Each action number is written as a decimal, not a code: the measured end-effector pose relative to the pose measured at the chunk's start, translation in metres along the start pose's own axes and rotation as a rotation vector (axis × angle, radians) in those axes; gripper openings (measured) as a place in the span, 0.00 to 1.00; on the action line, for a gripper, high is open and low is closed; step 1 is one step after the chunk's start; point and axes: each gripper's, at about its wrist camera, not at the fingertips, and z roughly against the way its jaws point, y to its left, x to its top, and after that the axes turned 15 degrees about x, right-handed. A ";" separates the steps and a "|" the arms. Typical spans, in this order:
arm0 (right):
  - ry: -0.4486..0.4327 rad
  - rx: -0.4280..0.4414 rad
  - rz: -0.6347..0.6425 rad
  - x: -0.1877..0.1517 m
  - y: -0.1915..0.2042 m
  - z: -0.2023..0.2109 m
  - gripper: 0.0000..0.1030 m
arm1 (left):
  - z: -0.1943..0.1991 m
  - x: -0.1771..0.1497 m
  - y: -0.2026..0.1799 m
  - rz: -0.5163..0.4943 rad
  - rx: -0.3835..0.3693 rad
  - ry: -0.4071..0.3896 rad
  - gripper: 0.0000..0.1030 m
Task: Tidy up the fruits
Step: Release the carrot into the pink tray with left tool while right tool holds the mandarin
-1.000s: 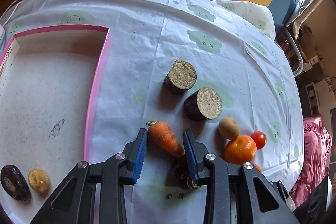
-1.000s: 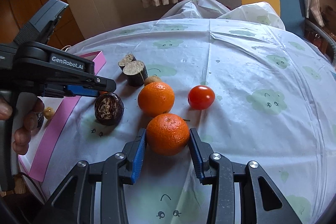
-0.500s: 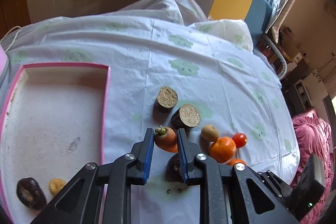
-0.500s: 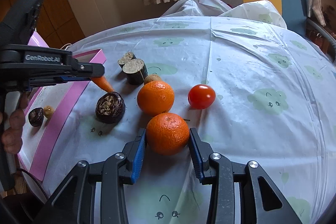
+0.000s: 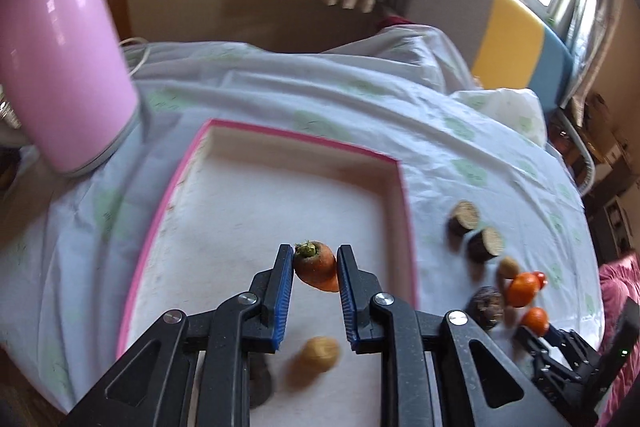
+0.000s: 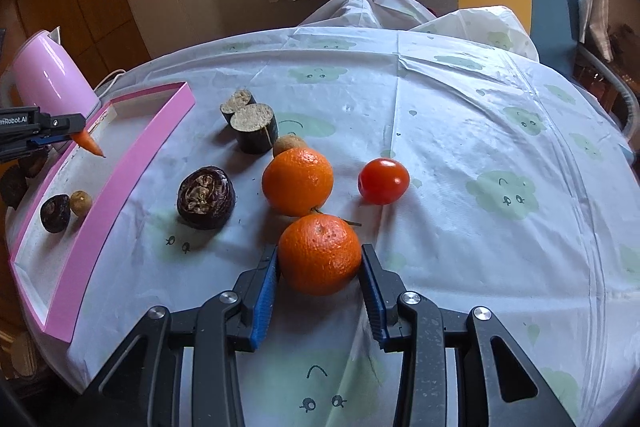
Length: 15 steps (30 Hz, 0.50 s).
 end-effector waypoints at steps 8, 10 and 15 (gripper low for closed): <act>0.017 -0.025 -0.004 -0.004 0.008 0.004 0.38 | -0.004 -0.020 0.027 0.061 0.018 0.041 0.34; 0.017 -0.027 -0.009 -0.006 0.009 0.006 0.38 | 0.000 -0.024 0.031 0.068 0.017 0.042 0.34; -0.015 -0.029 -0.005 -0.005 0.017 0.020 0.38 | 0.018 -0.037 0.042 0.079 0.031 0.013 0.34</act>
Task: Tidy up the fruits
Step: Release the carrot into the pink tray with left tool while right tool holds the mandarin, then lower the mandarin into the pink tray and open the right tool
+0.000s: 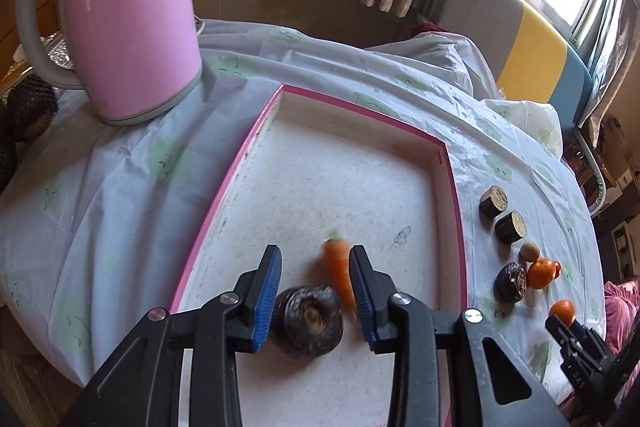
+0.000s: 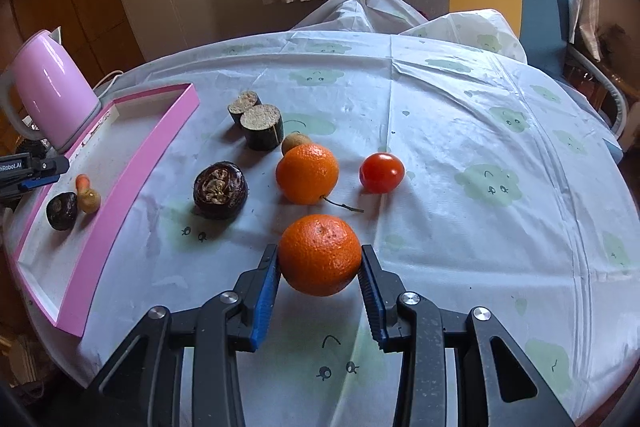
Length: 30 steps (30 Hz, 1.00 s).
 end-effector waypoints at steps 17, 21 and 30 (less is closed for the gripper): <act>0.078 0.333 0.260 0.011 0.133 -0.019 0.38 | 0.030 -0.035 0.025 -0.005 0.020 -0.044 0.34; 0.127 0.372 0.309 0.011 0.161 -0.037 0.38 | 0.035 -0.036 0.029 0.002 0.011 -0.055 0.34; 0.182 0.379 0.320 0.011 0.185 -0.067 0.46 | 0.039 -0.040 0.031 0.004 -0.005 -0.057 0.34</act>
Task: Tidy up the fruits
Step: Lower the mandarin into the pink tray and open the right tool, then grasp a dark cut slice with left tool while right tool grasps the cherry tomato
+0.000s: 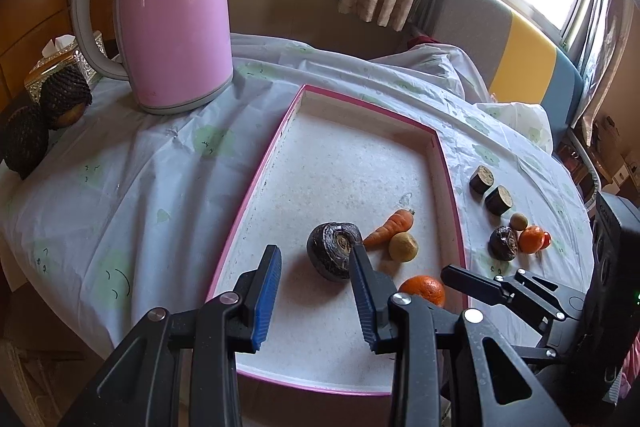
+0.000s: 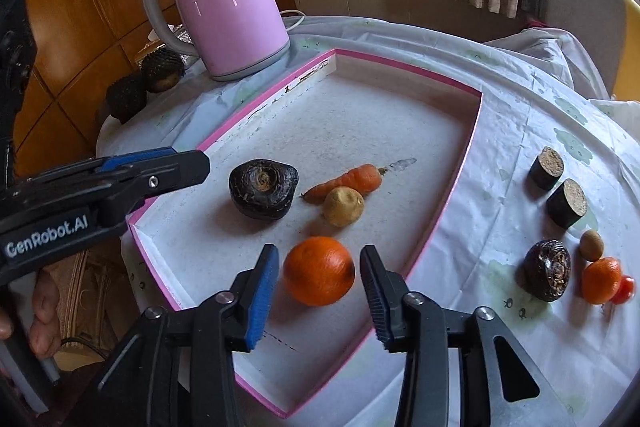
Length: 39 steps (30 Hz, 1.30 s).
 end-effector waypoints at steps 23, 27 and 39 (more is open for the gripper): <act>-0.173 -0.081 -0.181 -0.029 -0.036 0.057 0.60 | 0.001 -0.007 -0.021 -0.043 -0.038 0.018 0.35; -0.208 -0.108 -0.245 -0.042 -0.056 0.074 0.60 | 0.003 -0.007 -0.028 -0.055 -0.061 0.028 0.35; -0.273 -0.278 -0.394 -0.080 -0.120 0.126 0.36 | 0.006 0.006 -0.080 -0.171 -0.115 0.016 0.35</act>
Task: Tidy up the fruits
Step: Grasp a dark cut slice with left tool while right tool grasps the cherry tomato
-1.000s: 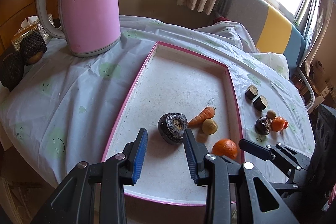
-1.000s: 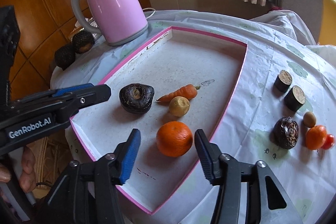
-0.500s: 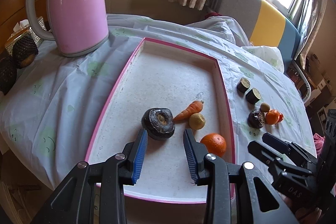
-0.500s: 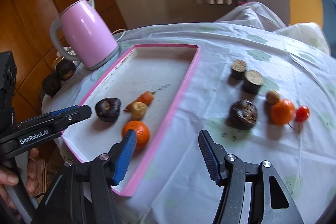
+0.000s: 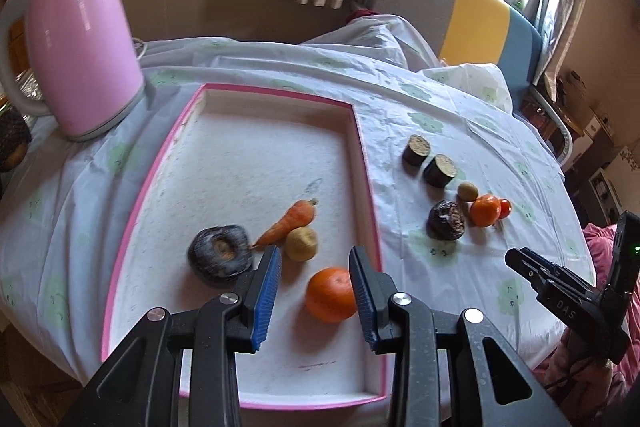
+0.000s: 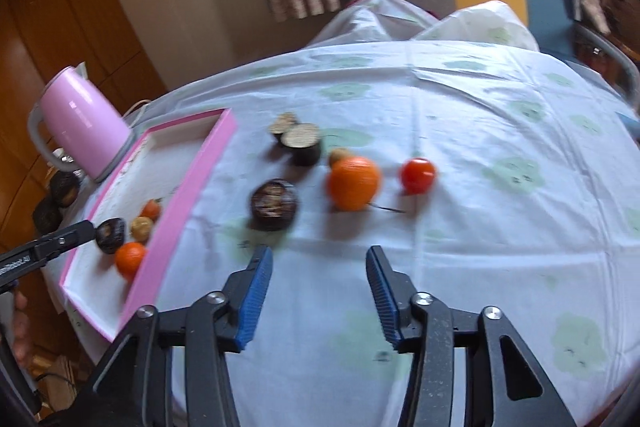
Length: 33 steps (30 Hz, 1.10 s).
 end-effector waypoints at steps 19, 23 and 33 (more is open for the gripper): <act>-0.069 -0.018 -0.118 0.042 -0.077 -0.008 0.20 | -0.055 0.068 -0.081 -0.031 -0.106 0.129 0.33; -0.076 0.017 -0.123 0.051 -0.086 -0.019 0.20 | -0.075 0.082 -0.092 -0.004 -0.119 0.171 0.34; -0.074 0.086 -0.063 0.053 -0.090 -0.025 0.24 | -0.117 0.108 -0.116 0.058 -0.148 0.248 0.42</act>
